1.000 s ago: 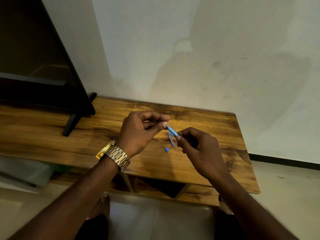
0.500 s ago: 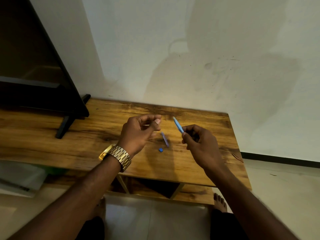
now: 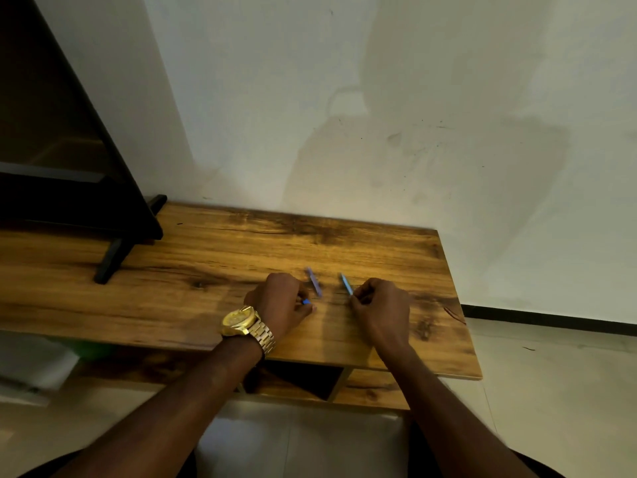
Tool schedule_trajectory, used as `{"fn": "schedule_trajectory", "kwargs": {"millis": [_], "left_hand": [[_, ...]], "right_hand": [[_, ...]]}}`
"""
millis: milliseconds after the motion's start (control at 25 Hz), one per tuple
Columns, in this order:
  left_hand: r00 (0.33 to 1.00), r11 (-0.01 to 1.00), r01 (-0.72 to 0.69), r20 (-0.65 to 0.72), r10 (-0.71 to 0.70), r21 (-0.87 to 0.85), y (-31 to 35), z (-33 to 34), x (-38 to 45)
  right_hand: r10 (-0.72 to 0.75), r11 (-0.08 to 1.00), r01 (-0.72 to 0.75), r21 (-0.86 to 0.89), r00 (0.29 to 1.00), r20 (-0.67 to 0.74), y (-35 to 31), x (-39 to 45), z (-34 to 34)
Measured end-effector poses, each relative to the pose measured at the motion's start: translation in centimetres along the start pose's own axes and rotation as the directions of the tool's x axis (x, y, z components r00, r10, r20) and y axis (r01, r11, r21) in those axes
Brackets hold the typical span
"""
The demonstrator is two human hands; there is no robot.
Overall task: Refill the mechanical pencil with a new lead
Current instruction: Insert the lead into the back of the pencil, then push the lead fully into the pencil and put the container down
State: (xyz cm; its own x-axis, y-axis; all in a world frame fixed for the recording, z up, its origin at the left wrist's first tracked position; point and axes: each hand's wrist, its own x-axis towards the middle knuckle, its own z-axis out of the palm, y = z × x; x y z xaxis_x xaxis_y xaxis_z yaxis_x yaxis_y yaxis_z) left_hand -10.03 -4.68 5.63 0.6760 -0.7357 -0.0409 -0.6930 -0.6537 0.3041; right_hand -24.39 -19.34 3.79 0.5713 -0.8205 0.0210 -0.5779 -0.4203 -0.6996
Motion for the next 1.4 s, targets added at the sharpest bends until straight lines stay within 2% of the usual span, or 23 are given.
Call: {"fn": "schedule_trajectory", "kwargs": {"millis": [80,160,240,320,480,640,800,960,1040,1120,1240,1320,1400], "left_hand": [[0.999,0.995,-0.024,0.025,0.022,0.098,0.2,0.6,0.5],[0.999,0.994,-0.022,0.040,0.018,0.111,0.2,0.9,0.8],[0.999,0.999,0.003,0.035,-0.004,0.040,0.0,0.6,0.6],[0.998,0.992,0.061,-0.006,-0.062,-0.109,-0.4,-0.6,0.3],[0.977,0.913,0.127,-0.110,-0.183,-0.388,-2.5,-4.6,-0.1],[0.967,0.848,0.150,-0.102,-0.232,-0.509,-4.3,-7.2,-1.2],[0.969,0.826,0.148,-0.088,-0.232,-0.544,-5.1,-7.7,-1.5],[0.967,0.813,0.136,-0.101,-0.232,-0.566,-5.7,-7.8,-1.5],[0.970,0.789,0.112,-0.104,-0.218,-0.605,-5.7,-7.8,-1.3],[0.975,0.708,0.094,-0.078,-0.207,-0.699,-5.6,-7.8,-1.0],[0.977,0.454,0.101,0.001,-0.215,-0.885,-4.6,-7.8,-0.5],[0.981,0.343,0.095,0.030,-0.190,-0.935,-4.0,-7.5,-0.2],[0.988,0.315,0.081,0.036,-0.147,-0.946,-3.5,-7.0,-0.1]], "right_hand": [[-0.007,1.000,0.007,0.003,1.000,0.013,0.1,-0.2,0.0],[-0.026,1.000,0.026,-0.005,0.999,0.018,0.2,-0.2,0.0],[-0.034,0.999,0.034,-0.007,0.999,0.008,0.1,0.0,-0.1],[-0.044,0.999,0.043,-0.012,0.998,-0.042,-0.5,0.4,-0.3],[-0.143,0.989,0.138,-0.058,0.985,-0.101,-2.4,1.0,0.4],[-0.224,0.972,0.221,-0.078,0.974,-0.024,-3.6,0.2,2.8],[-0.185,0.973,0.192,-0.130,0.981,0.067,-4.0,-0.3,4.7],[-0.169,0.977,0.175,-0.124,0.984,0.056,-4.5,-0.4,4.4],[-0.150,0.988,0.152,-0.041,0.988,0.044,-5.4,-0.4,3.1],[-0.127,0.984,0.114,0.136,0.988,0.089,-6.2,-0.8,1.3],[-0.146,0.917,0.068,0.394,0.974,0.171,-6.6,-2.4,-1.6],[-0.168,0.894,0.069,0.443,0.968,0.189,-6.5,-3.2,-2.7],[-0.172,0.884,0.058,0.463,0.963,0.207,-6.5,-3.4,-3.2]]}}
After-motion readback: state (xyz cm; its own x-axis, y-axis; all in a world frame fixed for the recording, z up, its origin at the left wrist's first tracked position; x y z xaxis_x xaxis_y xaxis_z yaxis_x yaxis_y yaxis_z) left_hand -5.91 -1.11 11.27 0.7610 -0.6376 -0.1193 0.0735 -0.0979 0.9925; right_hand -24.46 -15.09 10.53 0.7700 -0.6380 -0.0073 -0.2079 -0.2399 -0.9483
